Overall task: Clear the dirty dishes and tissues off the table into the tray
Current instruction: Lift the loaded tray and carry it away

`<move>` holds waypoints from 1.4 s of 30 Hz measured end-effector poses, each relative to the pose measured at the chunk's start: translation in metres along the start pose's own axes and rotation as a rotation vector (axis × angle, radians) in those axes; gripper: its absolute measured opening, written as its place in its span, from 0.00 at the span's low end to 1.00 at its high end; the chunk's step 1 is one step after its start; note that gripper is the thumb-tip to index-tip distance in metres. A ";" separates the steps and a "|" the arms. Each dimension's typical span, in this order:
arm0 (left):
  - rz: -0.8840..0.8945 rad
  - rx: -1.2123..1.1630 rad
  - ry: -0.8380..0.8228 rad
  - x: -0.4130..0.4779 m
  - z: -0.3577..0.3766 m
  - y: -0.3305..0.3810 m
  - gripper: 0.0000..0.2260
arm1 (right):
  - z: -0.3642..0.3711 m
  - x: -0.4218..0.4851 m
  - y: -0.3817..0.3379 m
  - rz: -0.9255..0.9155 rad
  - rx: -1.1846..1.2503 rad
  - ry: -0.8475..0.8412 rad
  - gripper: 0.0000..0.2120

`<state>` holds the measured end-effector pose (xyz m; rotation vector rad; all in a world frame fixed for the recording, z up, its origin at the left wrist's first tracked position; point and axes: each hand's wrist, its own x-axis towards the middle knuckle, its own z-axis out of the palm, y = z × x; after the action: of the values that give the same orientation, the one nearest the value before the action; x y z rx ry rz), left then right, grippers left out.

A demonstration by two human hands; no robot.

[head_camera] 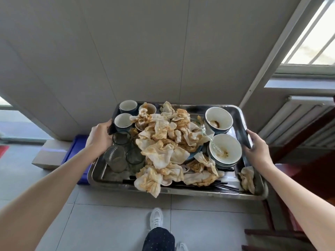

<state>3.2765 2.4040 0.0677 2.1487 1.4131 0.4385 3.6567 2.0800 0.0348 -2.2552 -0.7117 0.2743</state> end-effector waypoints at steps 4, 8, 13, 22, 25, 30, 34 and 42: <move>0.036 0.004 -0.015 0.038 0.027 -0.012 0.22 | 0.036 0.026 0.013 0.024 -0.019 0.006 0.27; 0.061 0.025 -0.042 0.070 0.062 -0.029 0.24 | 0.077 0.049 0.038 0.074 -0.035 -0.004 0.28; 0.081 0.023 -0.046 0.103 0.130 -0.070 0.24 | 0.138 0.071 0.085 0.097 -0.037 0.003 0.28; 0.079 -0.040 -0.051 0.139 0.290 -0.164 0.21 | 0.263 0.105 0.209 0.129 0.020 -0.034 0.29; 0.074 -0.039 -0.056 0.152 0.340 -0.196 0.24 | 0.303 0.117 0.247 0.126 0.014 -0.030 0.30; 0.081 -0.082 -0.045 0.167 0.413 -0.241 0.28 | 0.364 0.132 0.302 0.070 -0.006 0.009 0.29; 0.079 -0.076 -0.054 0.175 0.455 -0.267 0.26 | 0.398 0.147 0.334 0.059 -0.026 -0.001 0.29; 0.029 -0.115 -0.079 0.185 0.514 -0.310 0.25 | 0.453 0.156 0.376 0.032 -0.027 -0.015 0.28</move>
<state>3.3936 2.5436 -0.5331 2.0737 1.2833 0.4306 3.7601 2.2228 -0.5479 -2.2942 -0.6912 0.2988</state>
